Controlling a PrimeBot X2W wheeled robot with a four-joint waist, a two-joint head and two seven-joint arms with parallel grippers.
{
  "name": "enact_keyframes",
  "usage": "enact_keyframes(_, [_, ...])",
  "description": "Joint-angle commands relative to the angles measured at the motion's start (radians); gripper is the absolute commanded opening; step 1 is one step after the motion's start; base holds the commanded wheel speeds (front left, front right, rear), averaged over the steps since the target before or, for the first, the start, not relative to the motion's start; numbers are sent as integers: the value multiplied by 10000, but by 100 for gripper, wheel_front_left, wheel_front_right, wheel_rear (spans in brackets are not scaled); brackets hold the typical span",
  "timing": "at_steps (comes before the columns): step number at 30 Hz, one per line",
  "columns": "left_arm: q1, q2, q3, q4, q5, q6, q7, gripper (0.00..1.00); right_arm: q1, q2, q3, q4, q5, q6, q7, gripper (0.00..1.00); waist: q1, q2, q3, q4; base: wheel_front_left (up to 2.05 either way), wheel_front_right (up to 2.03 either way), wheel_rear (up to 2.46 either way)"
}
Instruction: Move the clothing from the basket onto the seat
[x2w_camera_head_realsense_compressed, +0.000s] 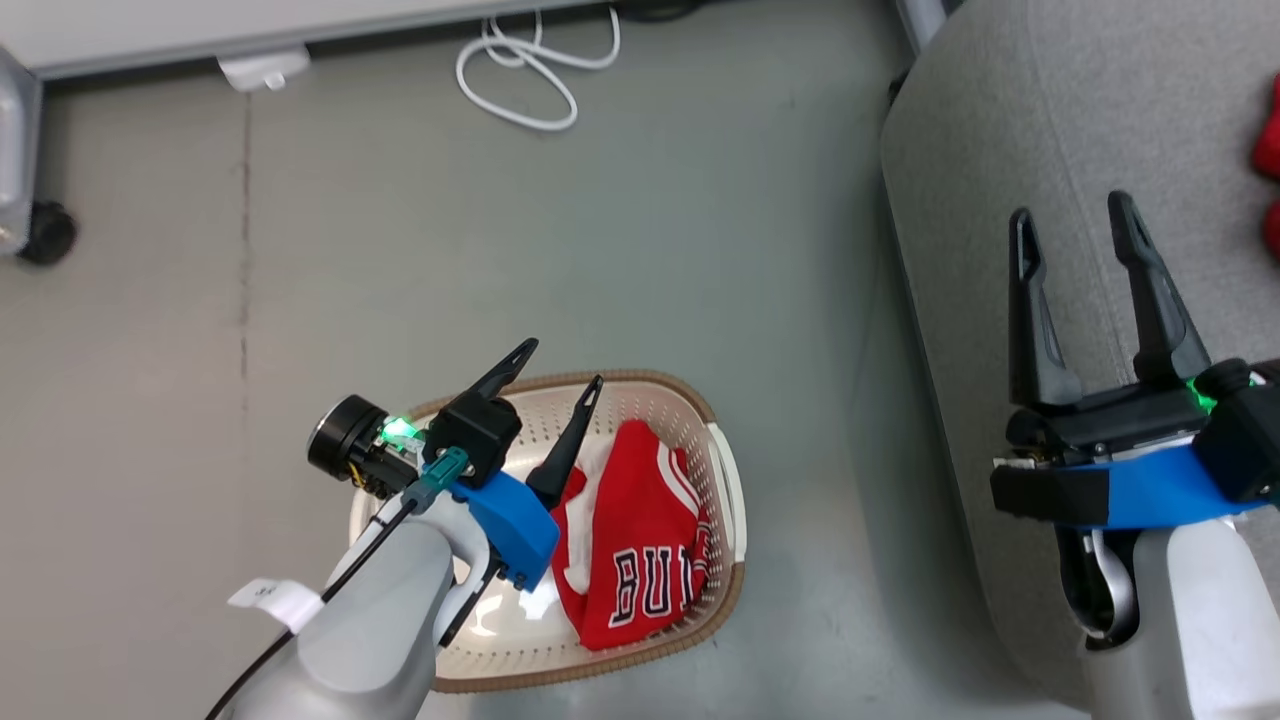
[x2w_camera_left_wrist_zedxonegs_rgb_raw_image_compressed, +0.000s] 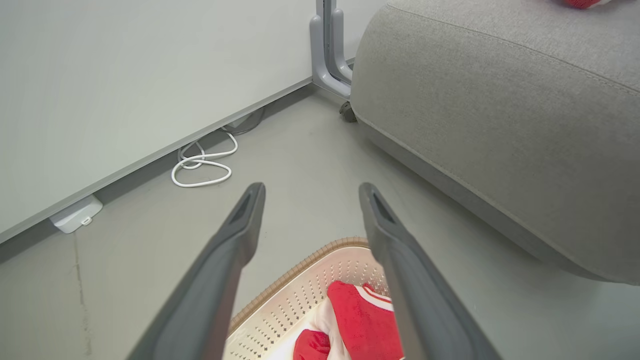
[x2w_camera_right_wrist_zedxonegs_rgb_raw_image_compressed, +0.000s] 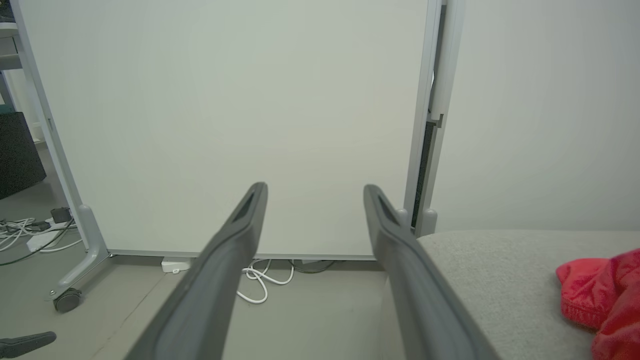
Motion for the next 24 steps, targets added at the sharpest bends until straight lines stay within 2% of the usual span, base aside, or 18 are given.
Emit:
enact_keyframes(1, [-429, 37, -282, 276, -127, -10, -27, 100, -294, 6, 22, -90, -101, 5, -7, 100, -2, 0, 747, -235, 0, 0, 0])
enact_keyframes(11, [-1737, -45, -2059, 1826, -1230, -10, -28, 100, -1039, 5, 183, -366, -199, 5, -5, 100, -2, 0, 2306, -413, 0, 0, 0])
enact_keyframes(17, [-2569, -180, -3530, 2841, -2461, -11, 27, 100, -1368, 4, 217, -589, -288, 5, -5, 100, -2, 0, 3305, -473, 0, 0, 0])
enact_keyframes(24, [-3225, -91, -5101, 3177, -3847, -11, 595, 100, -1573, 5, 203, -771, -352, 5, -5, 100, -2, 0, 4093, -508, 0, 0, 0])
